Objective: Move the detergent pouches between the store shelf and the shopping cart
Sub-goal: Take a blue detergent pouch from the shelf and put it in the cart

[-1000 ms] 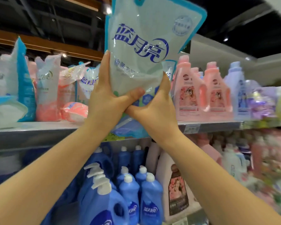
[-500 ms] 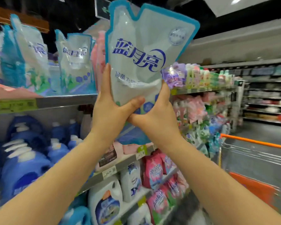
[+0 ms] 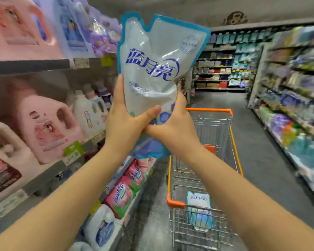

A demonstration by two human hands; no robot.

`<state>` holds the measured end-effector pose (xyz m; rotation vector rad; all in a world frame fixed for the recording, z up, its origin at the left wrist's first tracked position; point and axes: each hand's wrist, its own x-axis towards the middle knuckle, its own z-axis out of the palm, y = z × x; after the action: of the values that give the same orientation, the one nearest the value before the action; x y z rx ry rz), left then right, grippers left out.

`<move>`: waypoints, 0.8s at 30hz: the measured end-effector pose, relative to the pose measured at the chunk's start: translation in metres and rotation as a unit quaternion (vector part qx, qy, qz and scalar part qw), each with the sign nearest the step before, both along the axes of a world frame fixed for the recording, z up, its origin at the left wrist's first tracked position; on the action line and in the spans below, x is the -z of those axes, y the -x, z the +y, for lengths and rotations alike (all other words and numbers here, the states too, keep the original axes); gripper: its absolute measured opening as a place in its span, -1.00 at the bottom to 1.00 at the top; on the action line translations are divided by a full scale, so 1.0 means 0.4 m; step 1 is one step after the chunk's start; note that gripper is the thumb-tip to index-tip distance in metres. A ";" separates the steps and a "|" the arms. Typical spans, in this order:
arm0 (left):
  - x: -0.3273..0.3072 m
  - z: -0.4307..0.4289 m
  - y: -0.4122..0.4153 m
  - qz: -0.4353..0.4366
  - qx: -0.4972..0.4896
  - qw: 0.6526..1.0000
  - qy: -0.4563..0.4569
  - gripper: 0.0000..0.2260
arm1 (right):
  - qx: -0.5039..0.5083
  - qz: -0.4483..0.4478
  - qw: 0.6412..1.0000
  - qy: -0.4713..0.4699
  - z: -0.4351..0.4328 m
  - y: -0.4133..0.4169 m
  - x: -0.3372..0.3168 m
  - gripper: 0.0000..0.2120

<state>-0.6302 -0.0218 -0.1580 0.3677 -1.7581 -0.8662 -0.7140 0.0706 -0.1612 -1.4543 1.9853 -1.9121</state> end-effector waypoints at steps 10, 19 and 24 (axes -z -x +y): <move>0.274 -0.116 0.472 -0.120 0.116 0.983 -0.078 -0.05 | 0.144 -0.117 0.978 -0.100 -0.075 0.397 0.258 -0.06; 0.620 -0.115 0.874 -0.229 0.135 0.940 -0.212 -0.09 | 0.157 -0.236 0.933 -0.224 -0.098 0.793 0.588 -0.14; 0.836 -0.134 0.999 -0.306 0.098 0.900 -0.293 -0.19 | 0.102 -0.330 0.892 -0.291 -0.134 0.951 0.814 -0.18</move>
<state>-1.0298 -0.0755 -0.4924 0.9540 -2.0934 -1.5565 -1.0944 0.0172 -0.4869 -0.3868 2.1033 -1.3770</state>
